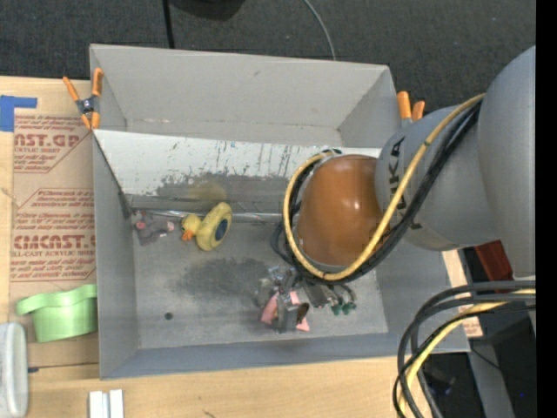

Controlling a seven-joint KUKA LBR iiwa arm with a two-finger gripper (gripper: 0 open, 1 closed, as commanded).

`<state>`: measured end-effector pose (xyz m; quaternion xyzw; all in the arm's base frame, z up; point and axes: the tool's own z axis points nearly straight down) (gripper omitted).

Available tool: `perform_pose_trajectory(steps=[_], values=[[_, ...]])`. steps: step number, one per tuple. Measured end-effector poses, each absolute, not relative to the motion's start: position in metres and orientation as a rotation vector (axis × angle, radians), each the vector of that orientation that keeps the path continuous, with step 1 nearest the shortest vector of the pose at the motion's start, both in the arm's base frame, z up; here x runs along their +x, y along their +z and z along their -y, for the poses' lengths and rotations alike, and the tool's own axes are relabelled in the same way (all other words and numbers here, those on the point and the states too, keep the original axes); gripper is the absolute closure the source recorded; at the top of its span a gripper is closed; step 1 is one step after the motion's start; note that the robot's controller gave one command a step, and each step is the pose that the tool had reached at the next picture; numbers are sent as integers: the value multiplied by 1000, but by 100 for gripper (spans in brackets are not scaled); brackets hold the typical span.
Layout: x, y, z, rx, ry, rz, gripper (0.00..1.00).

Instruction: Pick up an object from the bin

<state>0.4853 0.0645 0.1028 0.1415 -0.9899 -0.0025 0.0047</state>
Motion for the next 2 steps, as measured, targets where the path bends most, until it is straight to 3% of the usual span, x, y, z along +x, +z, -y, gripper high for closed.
perform_pose_trajectory(steps=[1, 2], values=[[484, 160, -45, 601, -8, 3079, 100], [511, 229, -62, 507, -8, 3094, 100]])
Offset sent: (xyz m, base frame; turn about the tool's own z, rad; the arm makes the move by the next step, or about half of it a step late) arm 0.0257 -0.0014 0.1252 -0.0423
